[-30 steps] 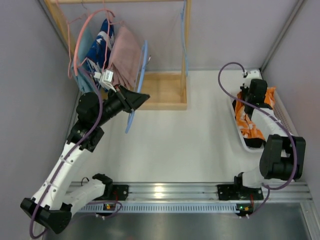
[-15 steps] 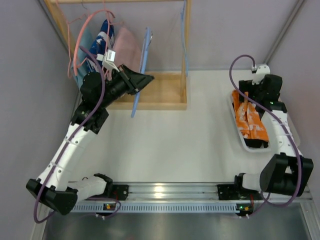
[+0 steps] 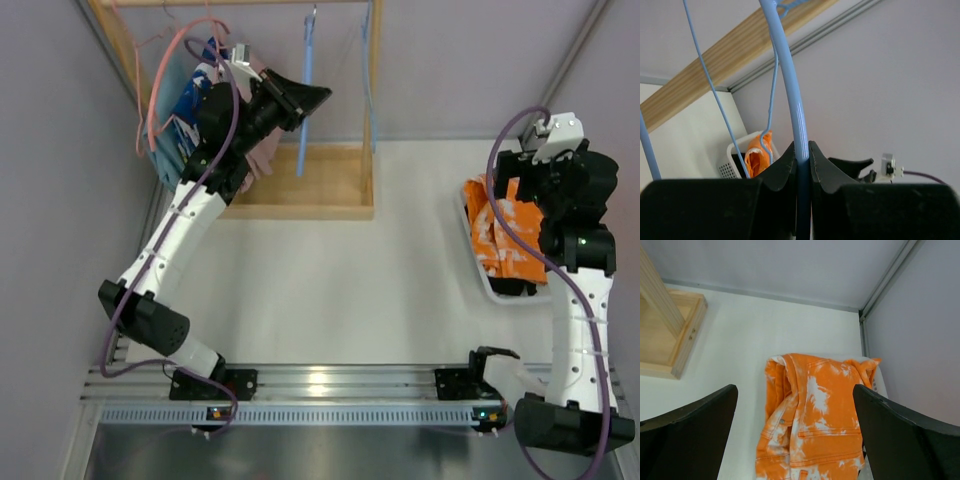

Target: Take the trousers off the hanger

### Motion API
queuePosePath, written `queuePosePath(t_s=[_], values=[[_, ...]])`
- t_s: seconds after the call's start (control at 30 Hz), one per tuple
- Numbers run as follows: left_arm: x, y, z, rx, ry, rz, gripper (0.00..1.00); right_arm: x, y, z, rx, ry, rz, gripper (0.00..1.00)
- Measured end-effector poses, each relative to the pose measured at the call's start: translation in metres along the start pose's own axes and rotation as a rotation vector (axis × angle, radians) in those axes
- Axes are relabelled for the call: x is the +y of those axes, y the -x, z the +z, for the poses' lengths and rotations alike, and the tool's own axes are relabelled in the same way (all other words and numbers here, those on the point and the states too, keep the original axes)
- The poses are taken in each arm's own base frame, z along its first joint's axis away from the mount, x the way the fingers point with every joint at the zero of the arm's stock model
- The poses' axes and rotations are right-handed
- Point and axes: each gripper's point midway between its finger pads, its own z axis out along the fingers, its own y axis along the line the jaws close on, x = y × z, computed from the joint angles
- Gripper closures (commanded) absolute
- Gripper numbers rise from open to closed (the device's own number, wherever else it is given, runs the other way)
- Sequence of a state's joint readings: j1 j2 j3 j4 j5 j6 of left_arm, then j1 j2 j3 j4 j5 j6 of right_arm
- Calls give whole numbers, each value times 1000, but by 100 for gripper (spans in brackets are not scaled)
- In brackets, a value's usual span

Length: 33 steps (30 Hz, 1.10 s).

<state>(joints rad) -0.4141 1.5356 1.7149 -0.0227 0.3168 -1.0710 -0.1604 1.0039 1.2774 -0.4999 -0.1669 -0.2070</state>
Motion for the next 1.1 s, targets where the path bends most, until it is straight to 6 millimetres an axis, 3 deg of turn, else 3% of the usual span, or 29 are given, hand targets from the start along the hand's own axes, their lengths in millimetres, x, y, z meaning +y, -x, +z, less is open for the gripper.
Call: queuePosePath(t_s=[0.2, 0.37, 0.7, 1.1], values=[[-3, 22, 31, -65, -13, 12, 100, 13, 17, -28, -64, 45, 20, 1], [-5, 30, 45, -96, -28, 24, 100, 13, 41, -43, -117, 43, 34, 1], [23, 16, 75, -80, 1, 31, 100, 16, 35, -47, -86, 50, 73, 1], [17, -2, 92, -74, -32, 79, 100, 17, 39, -60, -108, 44, 68, 1]])
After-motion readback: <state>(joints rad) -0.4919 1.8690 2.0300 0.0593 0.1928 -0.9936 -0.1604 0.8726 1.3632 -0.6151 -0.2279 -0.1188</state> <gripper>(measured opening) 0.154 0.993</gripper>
